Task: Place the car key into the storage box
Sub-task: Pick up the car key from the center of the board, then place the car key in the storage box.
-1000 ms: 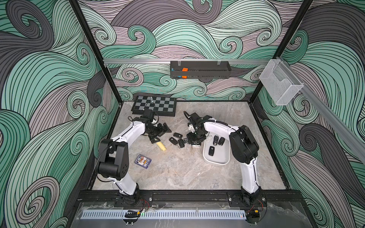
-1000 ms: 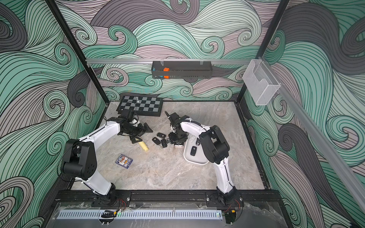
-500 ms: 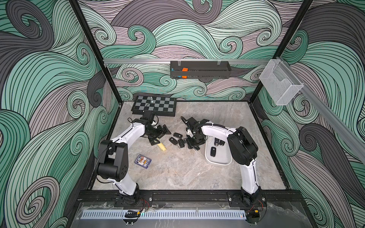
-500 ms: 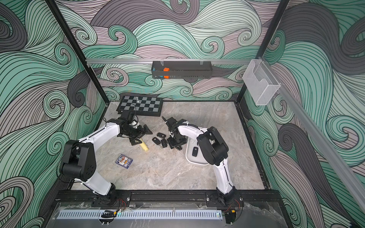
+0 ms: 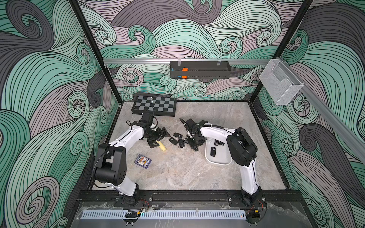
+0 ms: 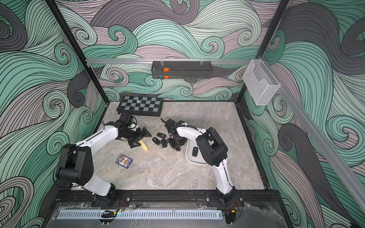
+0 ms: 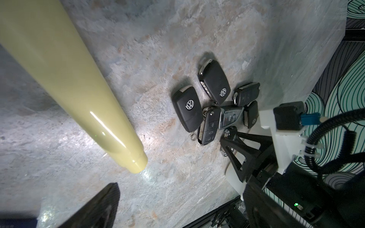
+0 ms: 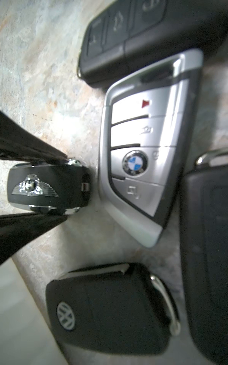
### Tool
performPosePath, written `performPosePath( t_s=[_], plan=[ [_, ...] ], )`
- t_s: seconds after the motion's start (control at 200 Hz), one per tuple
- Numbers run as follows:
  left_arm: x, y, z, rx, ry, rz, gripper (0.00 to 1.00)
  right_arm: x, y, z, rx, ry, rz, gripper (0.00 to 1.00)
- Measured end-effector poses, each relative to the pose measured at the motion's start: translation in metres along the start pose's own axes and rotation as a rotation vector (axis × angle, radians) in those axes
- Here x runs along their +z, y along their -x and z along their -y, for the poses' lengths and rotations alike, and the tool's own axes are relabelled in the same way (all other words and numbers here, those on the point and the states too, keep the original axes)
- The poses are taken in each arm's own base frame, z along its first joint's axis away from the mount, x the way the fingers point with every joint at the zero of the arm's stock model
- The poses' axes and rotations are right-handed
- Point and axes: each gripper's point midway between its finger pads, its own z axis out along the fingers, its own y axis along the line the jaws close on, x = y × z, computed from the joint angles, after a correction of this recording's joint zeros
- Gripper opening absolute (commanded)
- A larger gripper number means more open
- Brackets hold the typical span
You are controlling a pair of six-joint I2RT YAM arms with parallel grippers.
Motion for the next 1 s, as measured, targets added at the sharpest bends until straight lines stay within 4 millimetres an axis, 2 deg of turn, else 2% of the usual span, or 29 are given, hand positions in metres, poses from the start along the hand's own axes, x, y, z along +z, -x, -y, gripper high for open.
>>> performPosePath(
  t_s=[0.13,0.21,0.42,0.515,0.59,0.801,1.001],
  plan=[
    [-0.004,0.001,0.002,0.011,-0.007,0.009,0.98,-0.004,-0.001,-0.003,0.021,0.014,0.001,0.28],
    [-0.004,0.000,0.003,0.017,-0.011,0.010,0.98,-0.014,0.001,-0.005,0.040,0.032,0.020,0.28],
    [-0.004,-0.002,0.006,0.021,-0.029,-0.002,0.98,-0.076,0.008,-0.008,0.102,0.093,0.161,0.29],
    [-0.004,-0.002,0.010,0.026,-0.052,-0.007,0.97,-0.101,0.001,-0.005,0.128,0.108,0.217,0.29],
    [-0.003,-0.003,0.012,0.029,-0.069,-0.011,0.97,-0.113,-0.009,0.000,0.146,0.108,0.242,0.29],
    [0.002,-0.008,0.013,0.025,-0.089,-0.029,0.97,-0.127,-0.043,0.022,0.194,0.085,0.269,0.29],
    [0.006,-0.012,0.016,0.027,-0.093,-0.037,0.98,-0.120,-0.074,0.060,0.281,0.037,0.251,0.30]
  ],
)
